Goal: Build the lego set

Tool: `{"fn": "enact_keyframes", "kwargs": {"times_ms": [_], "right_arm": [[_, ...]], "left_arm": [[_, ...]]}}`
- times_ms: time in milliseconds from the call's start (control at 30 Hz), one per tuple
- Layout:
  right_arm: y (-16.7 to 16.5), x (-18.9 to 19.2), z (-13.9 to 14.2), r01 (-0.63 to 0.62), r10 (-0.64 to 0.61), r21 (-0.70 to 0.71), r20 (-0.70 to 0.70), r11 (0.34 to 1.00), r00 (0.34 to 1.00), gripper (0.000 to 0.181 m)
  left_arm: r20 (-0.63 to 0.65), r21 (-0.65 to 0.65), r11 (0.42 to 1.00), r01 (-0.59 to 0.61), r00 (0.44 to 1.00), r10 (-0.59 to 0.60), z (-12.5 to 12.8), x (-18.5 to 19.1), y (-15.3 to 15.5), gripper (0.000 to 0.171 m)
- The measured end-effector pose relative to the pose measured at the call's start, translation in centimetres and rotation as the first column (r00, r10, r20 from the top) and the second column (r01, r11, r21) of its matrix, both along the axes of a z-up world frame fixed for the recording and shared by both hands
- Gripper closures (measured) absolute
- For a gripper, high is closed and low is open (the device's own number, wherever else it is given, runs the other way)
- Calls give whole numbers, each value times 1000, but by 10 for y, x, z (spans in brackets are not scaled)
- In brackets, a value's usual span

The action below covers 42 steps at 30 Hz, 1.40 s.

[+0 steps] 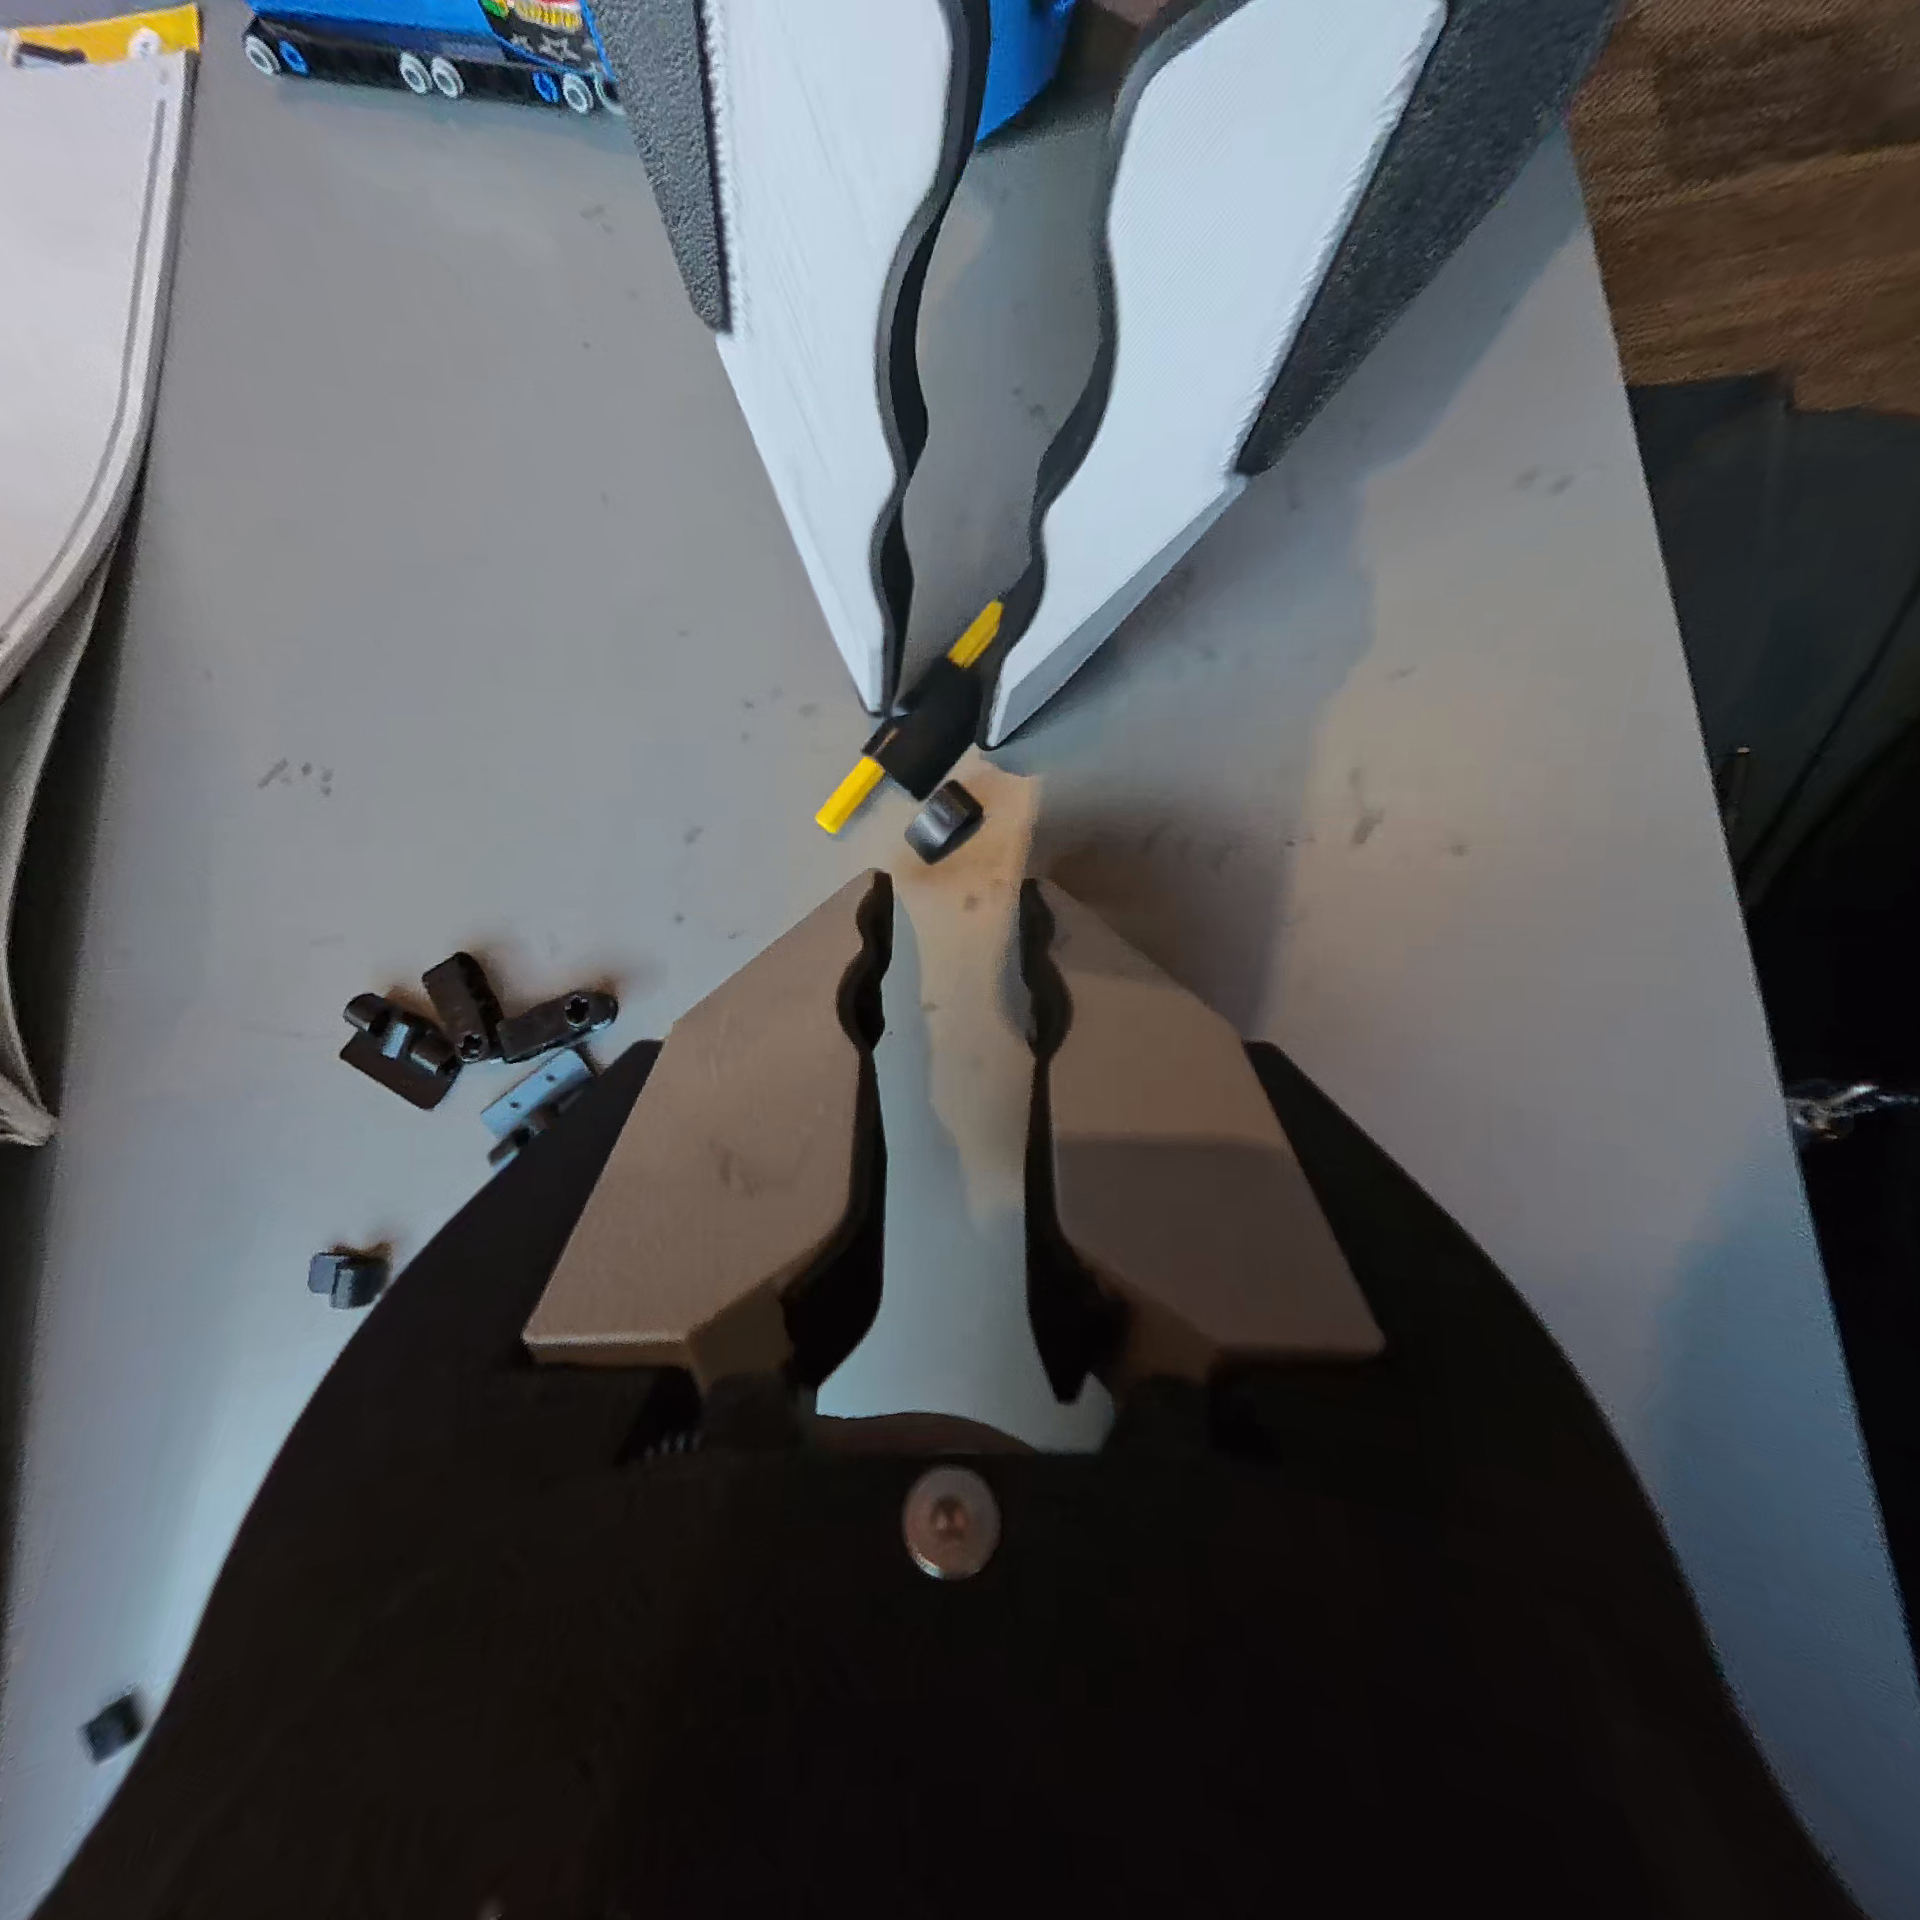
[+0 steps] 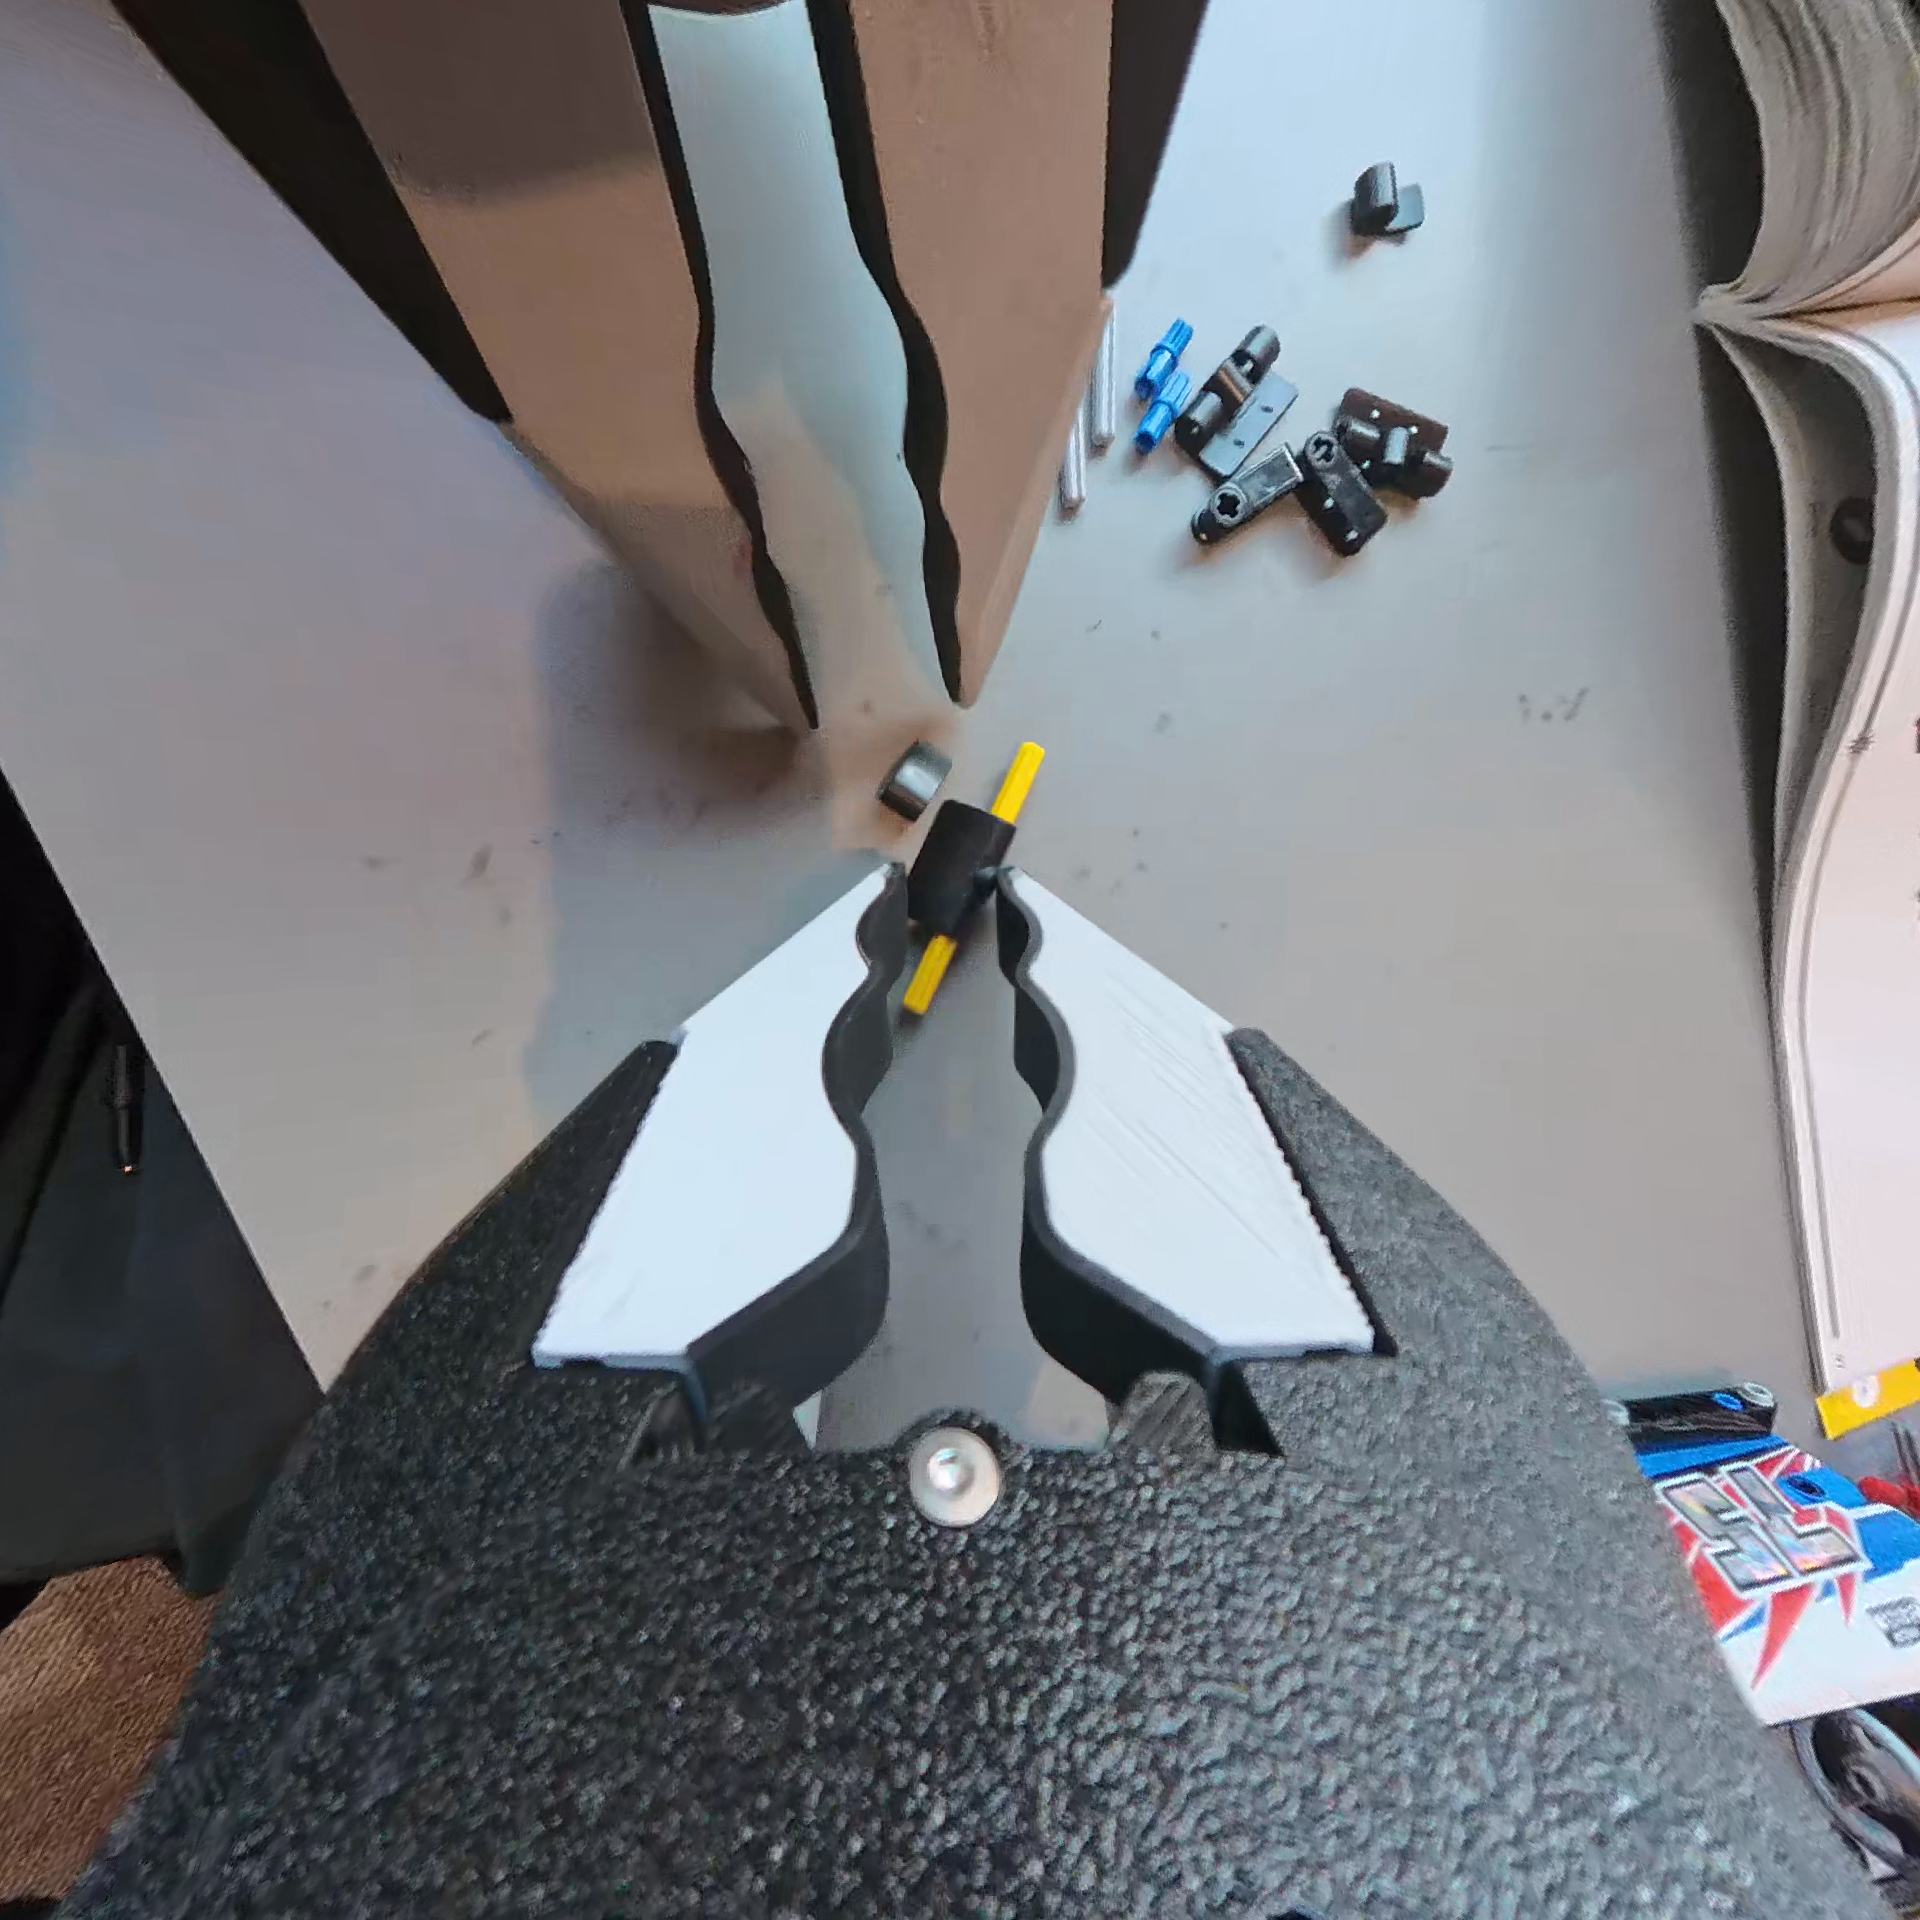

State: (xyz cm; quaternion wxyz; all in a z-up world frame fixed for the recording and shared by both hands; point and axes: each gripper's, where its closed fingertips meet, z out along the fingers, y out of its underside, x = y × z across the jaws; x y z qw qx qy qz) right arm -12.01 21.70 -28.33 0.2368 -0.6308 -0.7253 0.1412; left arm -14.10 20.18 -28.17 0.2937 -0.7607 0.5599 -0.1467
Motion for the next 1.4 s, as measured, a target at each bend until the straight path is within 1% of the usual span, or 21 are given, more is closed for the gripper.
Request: {"fn": "enact_keyframes", "kwargs": {"times_ms": [67, 133, 233, 333, 467, 567, 667, 733, 767, 800, 833, 900, 933, 967, 1000, 1067, 1200, 1333, 1400], "right_arm": [[0, 6, 0, -8, 8, 10, 15, 1000, 1000, 166], [-1, 13, 0, -15, 14, 16, 35, 1000, 999, 166], [-4, 20, 0, -31, 30, 13, 50, 999, 998, 166], [-6, 25, 0, -40, 39, 10, 66, 999, 997, 166], [-9, 32, 0, -46, 46, 2, 75, 999, 996, 166], [-10, 38, -1, -50, 50, 1, 85, 999, 995, 166], [-12, 42, -1, -59, 59, -2, 87, 998, 994, 166], [-13, 44, -1, -67, 67, 3, 88, 998, 994, 166], [-13, 45, 0, -71, 70, 5, 89, 997, 994, 166], [-13, 45, -1, -75, 74, 7, 89, 997, 993, 166], [-14, 46, 0, -81, 80, 9, 87, 997, 993, 166], [-15, 46, -1, -91, 90, 9, 83, 996, 993, 166], [-15, 46, -1, -93, 92, 7, 83, 996, 992, 166], [-16, 45, -1, -94, 94, 6, 82, 996, 992, 166], [-17, 45, 0, -97, 96, 8, 81, 995, 992, 166], [-18, 44, 0, -104, 103, 16, 77, 994, 992, 166], [-19, 43, 3, -106, 105, 13, 56, 994, 993, 164], [-21, 40, 9, -104, 104, -5, 18, 995, 994, 163], [-21, 38, 9, -102, 102, -12, 9, 995, 995, 163]], "left_arm": [[-27, 57, 998, 12, 1000, -11, 1, -1, 5, 151], [-35, 75, 997, 30, 999, -28, 2, 0, 7, 151], [-22, 71, 996, 61, 998, -60, 3, 5, 5, 150], [-35, 72, 995, 76, 997, -74, 0, 8, 4, 150], [-32, 55, 997, 50, 998, -48, 0, 9, 1, 152], [-24, 21, 999, 39, 999, -39, -1, 8, -8, 153], [6, -22, 998, 60, 998, -60, -1, 10, -20, 153], [-9, -21, 998, 55, 998, -55, -1, 4, -18, 151], [-27, 2, 998, 56, 998, -56, 1, -1, -13, 151], [-46, 36, 997, 74, 996, -72, 4, -5, -8, 150], [-63, 68, 990, 123, 991, -119, 8, -7, -5, 150], [-106, 107, 959, 263, 962, -252, 11, -7, -4, 153], [-142, 120, 944, 308, 946, -291, 11, -8, 0, 152], [-181, 119, 938, 327, 936, -303, 10, -8, 5, 150], [-209, 107, 942, 319, 933, -293, 8, -6, 9, 150], [-223, 60, 950, 307, 932, -287, 6, 1, 10, 150], [-215, 55, 943, 329, 926, -311, 0, 8, 8, 152], [-169, 33, 946, 321, 935, -312, -2, 14, 3, 165], [-167, 35, 952, 304, 941, -295, -2, 14, 3, 166]]}}
